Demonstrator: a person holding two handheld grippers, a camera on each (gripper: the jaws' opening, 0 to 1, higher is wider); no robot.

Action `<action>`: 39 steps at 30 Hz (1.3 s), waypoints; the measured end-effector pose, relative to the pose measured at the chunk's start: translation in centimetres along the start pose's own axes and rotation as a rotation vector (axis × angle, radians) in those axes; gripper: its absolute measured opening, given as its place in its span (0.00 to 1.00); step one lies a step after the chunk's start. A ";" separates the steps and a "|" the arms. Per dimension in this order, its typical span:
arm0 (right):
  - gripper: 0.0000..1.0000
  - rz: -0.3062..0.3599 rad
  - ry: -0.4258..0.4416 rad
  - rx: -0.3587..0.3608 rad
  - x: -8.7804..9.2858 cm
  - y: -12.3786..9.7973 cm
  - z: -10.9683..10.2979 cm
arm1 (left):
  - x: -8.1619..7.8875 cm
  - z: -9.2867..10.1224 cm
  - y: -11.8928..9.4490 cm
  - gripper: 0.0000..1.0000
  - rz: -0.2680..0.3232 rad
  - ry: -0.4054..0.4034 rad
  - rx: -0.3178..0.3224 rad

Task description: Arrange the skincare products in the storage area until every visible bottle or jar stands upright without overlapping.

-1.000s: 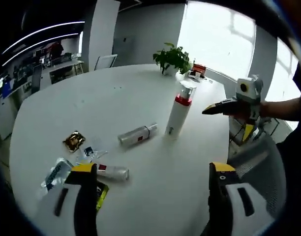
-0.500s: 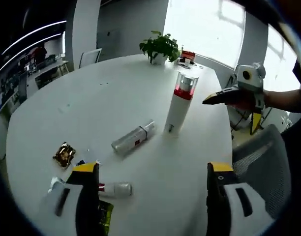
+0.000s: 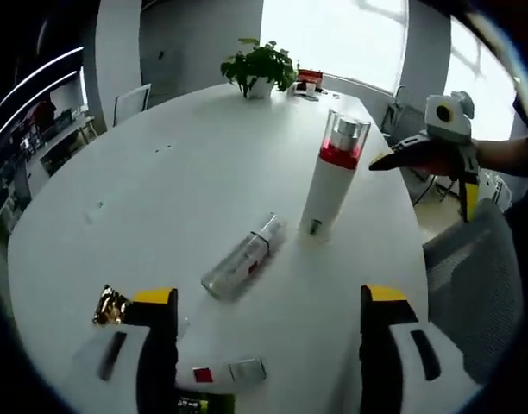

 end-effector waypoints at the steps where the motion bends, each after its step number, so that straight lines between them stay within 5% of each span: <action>1: 0.96 -0.001 0.001 0.001 0.0 0.0 -0.1 | -0.1 0.0 0.2 0.82 -0.007 0.011 0.006; 10: 0.95 -0.006 0.023 0.013 0.5 0.2 0.1 | 0.1 -1.8 2.8 0.79 -0.060 0.076 0.031; 30: 0.95 -0.024 0.050 0.045 1.8 0.1 0.6 | -0.9 -2.2 6.4 0.67 -0.180 0.264 0.143; 39: 0.94 -0.024 0.062 0.057 2.1 0.1 1.0 | -0.8 -2.7 7.7 0.52 -0.226 0.367 0.168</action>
Point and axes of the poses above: the point that each gripper's makers call its tool centre point, and the gripper's own axes: y roughly forward along the fingers, z roughly to its right, x roughly out of its underside, the point moved 2 cm from there along -y, roughly backward along the fingers
